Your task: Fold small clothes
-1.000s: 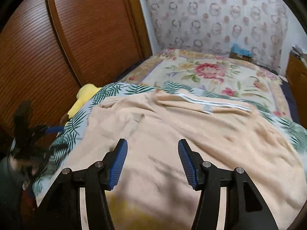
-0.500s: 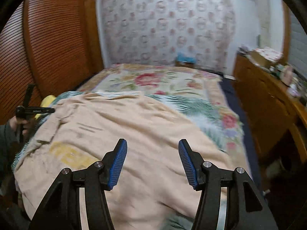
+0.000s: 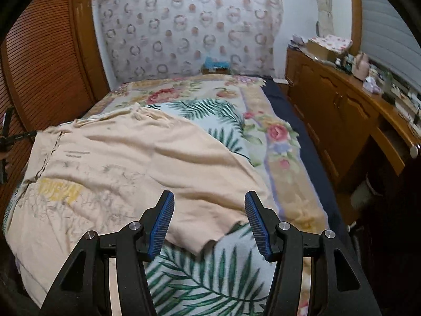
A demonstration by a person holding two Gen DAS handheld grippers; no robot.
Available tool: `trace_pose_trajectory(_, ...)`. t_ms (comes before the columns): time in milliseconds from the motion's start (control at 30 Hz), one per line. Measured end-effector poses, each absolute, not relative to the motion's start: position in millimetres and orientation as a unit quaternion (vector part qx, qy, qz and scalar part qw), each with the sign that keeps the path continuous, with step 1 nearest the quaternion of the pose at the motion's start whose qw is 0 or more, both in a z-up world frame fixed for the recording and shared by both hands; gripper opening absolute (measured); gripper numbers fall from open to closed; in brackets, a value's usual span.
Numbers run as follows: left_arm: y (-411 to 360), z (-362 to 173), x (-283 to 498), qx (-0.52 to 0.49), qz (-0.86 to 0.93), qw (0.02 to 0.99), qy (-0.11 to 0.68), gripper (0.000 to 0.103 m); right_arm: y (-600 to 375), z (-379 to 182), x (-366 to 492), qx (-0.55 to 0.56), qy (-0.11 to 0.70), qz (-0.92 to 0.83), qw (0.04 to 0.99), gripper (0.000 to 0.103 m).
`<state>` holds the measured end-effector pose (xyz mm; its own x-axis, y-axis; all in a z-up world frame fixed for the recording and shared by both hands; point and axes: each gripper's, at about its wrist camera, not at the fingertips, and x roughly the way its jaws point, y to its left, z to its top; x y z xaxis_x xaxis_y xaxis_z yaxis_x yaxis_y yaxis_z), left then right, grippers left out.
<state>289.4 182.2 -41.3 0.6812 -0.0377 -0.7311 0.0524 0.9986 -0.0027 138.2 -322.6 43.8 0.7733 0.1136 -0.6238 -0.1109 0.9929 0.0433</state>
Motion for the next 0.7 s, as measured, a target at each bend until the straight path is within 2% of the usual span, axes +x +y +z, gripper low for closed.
trace_pose_trajectory(67, 176, -39, 281, 0.021, -0.032, 0.92, 0.389, 0.019, -327, 48, 137, 0.008, 0.335, 0.051, 0.941, 0.058)
trace_pose_trajectory(133, 164, -34, 271, 0.034, -0.047, 0.925, 0.375, 0.042, -331, 54, 137, 0.011, 0.336, 0.045, 0.941, 0.058)
trace_pose_trajectory(167, 160, -31, 267, 0.036, -0.054, 0.926, 0.372, 0.046, -332, 55, 136, 0.015, 0.337, 0.043, 0.94, 0.058)
trace_pose_trajectory(200, 152, -29, 262, 0.037, -0.069, 0.927, 0.368, 0.055, -334, 55, 136, 0.02, 0.339, 0.042, 0.94, 0.058)
trace_pose_trajectory(233, 145, -28, 257, 0.036, -0.079, 0.928, 0.363, 0.069, -334, 54, 137, 0.024, 0.34, 0.041, 0.939, 0.058)
trace_pose_trajectory(300, 125, -26, 247, 0.038, -0.101, 0.929, 0.355, 0.084, -333, 53, 138, 0.026, 0.343, 0.038, 0.938, 0.058)
trace_pose_trajectory(700, 16, -63, 218, 0.065, -0.209, 0.887, 0.407, 0.086, -343, 37, 172, 0.101, 0.377, 0.05, 0.919, 0.058)
